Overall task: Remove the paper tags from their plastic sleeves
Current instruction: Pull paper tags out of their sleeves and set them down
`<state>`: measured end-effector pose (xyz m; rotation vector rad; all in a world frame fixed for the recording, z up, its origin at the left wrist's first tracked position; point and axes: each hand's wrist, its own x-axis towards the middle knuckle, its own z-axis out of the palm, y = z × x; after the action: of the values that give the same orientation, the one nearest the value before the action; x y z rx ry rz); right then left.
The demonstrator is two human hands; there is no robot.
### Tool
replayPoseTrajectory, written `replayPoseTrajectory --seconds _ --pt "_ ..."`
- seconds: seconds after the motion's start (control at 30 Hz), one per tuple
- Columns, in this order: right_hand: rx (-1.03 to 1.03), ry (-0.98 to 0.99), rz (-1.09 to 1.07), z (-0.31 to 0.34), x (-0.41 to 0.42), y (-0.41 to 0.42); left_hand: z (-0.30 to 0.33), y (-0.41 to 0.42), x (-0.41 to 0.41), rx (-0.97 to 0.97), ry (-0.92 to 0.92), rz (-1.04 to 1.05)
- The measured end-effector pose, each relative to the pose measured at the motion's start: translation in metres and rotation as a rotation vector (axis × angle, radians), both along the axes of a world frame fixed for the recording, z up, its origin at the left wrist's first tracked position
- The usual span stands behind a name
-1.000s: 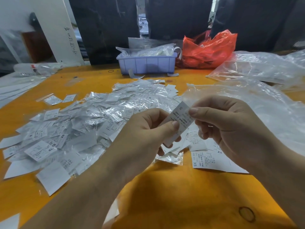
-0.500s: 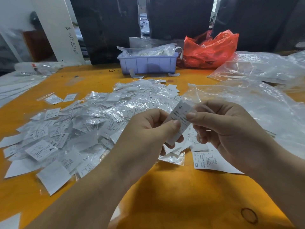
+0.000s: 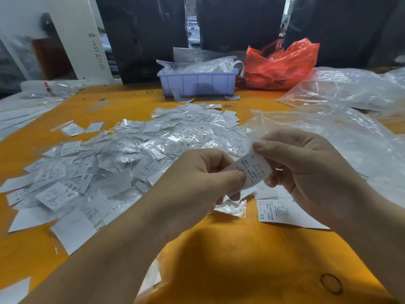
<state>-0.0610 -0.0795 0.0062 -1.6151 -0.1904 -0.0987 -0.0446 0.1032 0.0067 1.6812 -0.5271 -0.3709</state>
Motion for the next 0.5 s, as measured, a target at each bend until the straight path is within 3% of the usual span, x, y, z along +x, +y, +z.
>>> replayPoseTrajectory --seconds 0.5 --pt "0.050 0.027 -0.087 -0.0003 0.0010 -0.0004 0.0011 0.0011 -0.0002 0.018 0.033 -0.037"
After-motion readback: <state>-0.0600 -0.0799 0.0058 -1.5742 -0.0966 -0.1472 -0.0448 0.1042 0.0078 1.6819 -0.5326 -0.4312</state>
